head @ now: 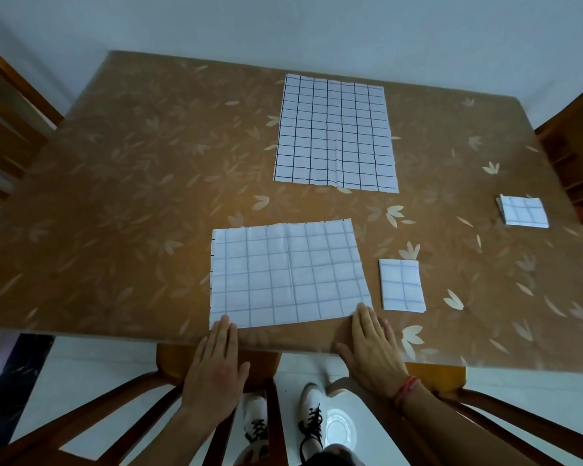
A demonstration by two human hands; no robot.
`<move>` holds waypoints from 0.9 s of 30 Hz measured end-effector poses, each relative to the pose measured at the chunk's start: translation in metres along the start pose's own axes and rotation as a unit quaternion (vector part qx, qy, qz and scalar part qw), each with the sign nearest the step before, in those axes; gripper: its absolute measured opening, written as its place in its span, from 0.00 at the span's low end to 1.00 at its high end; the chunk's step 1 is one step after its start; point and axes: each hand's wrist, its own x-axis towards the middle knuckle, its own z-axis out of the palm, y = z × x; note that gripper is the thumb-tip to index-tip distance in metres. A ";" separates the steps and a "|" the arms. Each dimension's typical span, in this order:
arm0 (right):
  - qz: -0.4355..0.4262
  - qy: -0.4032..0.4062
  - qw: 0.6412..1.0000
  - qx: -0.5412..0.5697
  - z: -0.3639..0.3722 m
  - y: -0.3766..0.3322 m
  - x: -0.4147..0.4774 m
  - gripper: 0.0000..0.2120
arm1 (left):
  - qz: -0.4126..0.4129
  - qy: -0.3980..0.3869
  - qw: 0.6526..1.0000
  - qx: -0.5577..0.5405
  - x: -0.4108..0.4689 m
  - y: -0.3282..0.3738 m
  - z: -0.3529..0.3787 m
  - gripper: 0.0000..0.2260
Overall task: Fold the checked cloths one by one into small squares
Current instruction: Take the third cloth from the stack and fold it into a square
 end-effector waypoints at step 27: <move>0.260 0.040 0.853 0.450 -0.082 0.011 0.138 0.08 | 0.060 -0.024 0.996 -0.057 0.050 0.014 -0.009 0.28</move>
